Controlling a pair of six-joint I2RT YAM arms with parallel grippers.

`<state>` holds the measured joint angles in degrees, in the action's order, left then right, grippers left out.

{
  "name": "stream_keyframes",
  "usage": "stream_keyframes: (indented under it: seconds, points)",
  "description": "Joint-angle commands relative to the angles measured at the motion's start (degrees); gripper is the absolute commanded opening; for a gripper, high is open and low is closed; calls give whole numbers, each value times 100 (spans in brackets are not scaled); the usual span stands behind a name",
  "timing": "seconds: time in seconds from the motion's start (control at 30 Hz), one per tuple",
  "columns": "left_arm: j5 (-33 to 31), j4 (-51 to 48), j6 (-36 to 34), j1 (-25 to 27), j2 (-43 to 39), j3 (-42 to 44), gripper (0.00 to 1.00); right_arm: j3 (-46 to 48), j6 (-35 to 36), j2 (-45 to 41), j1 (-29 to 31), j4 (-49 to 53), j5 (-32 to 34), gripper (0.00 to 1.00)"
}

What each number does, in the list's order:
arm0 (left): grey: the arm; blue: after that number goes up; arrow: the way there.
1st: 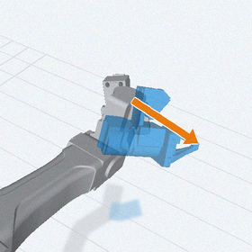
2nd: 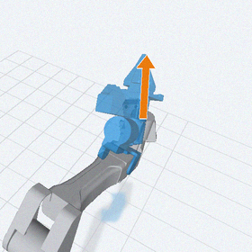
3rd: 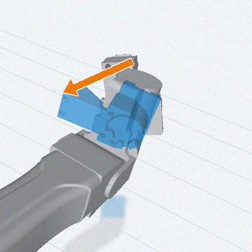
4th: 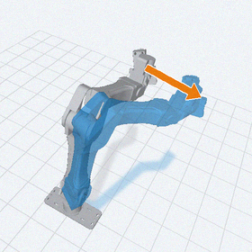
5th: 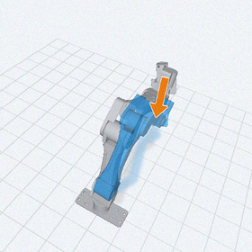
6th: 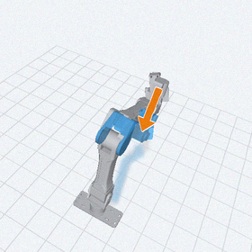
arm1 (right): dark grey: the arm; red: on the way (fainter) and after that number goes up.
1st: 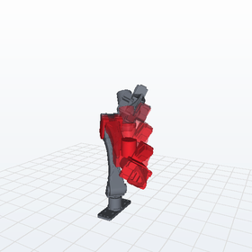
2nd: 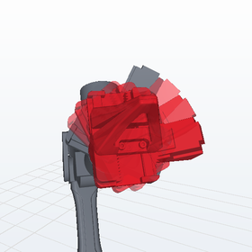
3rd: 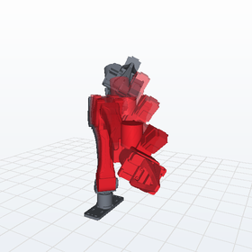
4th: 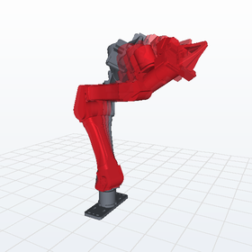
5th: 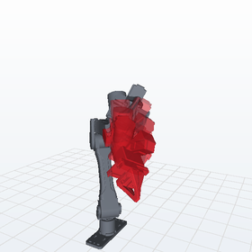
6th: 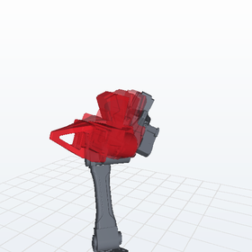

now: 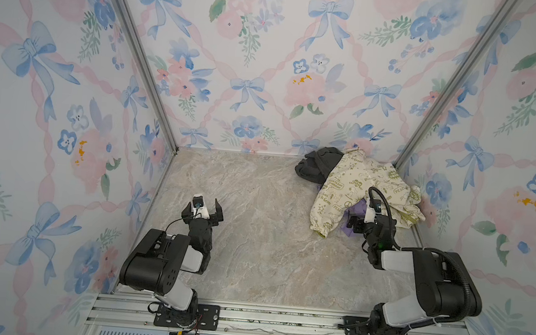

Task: Pick out a specific cloth from the pile
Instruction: 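Raise both arms and move the right gripper over the clothes pile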

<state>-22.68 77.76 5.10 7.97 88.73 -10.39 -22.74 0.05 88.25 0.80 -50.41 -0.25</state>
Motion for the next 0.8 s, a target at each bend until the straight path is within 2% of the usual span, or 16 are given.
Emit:
stream_keyframes:
  seconds: [0.0,0.63,0.77]
  points:
    - [20,105,-51,37,30,13,98,23,-41,52,4,-153,8,97]
    - [-11,100,-54,54,39,7,98,11,-38,52,-1,-145,9,97]
    - [147,91,-42,-4,13,16,98,15,-40,52,-1,-144,8,97]
